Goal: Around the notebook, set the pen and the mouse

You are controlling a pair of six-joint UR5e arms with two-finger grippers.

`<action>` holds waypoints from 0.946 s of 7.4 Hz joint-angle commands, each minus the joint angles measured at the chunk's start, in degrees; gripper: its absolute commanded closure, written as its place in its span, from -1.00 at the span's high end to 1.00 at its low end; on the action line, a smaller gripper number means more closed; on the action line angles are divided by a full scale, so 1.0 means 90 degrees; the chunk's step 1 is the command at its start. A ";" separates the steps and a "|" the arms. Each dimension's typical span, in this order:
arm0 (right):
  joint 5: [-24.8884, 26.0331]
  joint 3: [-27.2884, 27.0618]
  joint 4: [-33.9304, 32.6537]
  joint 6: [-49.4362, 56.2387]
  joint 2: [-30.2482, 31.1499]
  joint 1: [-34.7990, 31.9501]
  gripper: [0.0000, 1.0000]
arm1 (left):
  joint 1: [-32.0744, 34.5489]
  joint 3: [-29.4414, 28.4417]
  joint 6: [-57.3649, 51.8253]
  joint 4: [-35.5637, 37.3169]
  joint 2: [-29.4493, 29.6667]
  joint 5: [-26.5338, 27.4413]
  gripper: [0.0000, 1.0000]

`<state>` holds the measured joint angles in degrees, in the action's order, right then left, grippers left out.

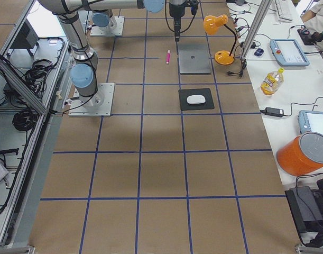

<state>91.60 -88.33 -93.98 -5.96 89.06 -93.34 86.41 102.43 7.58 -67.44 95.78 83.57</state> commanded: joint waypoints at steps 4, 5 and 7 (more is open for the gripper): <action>0.0008 0.0000 0.0003 -0.0011 0.0007 0.0000 1.00 | 0.0047 -0.0883 -0.0998 -0.2498 -0.0865 0.0851 1.00; 0.0008 -0.0010 0.0003 -0.0011 0.0007 -0.0010 1.00 | 0.0038 -0.0854 -0.0998 -0.2517 -0.0934 0.0880 1.00; -0.0002 -0.0010 0.0012 -0.0021 0.0007 -0.0010 1.00 | -0.0069 -0.0785 -0.0998 -0.2488 -0.0916 0.0871 1.00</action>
<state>91.65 -88.37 -93.94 -6.12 89.12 -93.38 86.29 95.15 -1.40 -89.83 87.54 91.44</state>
